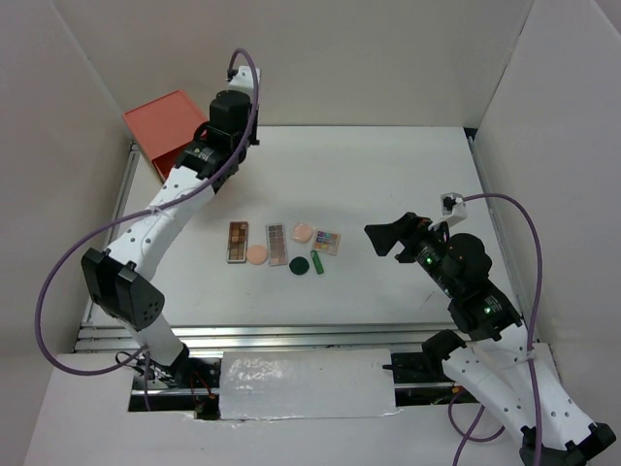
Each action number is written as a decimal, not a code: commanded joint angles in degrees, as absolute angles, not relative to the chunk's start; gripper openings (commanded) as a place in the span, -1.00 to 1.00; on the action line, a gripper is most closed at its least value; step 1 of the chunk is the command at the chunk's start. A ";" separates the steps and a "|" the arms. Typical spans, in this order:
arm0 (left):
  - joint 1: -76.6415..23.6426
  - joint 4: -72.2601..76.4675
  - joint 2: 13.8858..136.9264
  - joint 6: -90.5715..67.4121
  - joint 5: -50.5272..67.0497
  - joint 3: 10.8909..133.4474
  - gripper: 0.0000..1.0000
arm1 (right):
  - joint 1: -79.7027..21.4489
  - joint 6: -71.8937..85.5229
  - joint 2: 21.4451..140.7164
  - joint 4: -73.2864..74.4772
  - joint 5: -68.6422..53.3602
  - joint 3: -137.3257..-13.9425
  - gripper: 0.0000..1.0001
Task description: Organize the makeup
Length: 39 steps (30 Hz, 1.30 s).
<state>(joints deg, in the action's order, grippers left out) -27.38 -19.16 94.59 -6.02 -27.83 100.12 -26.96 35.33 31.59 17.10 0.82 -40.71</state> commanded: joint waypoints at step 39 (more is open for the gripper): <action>-23.98 -22.90 92.19 -17.79 -32.33 105.28 0.99 | -26.72 35.07 33.31 13.45 2.28 -41.66 0.99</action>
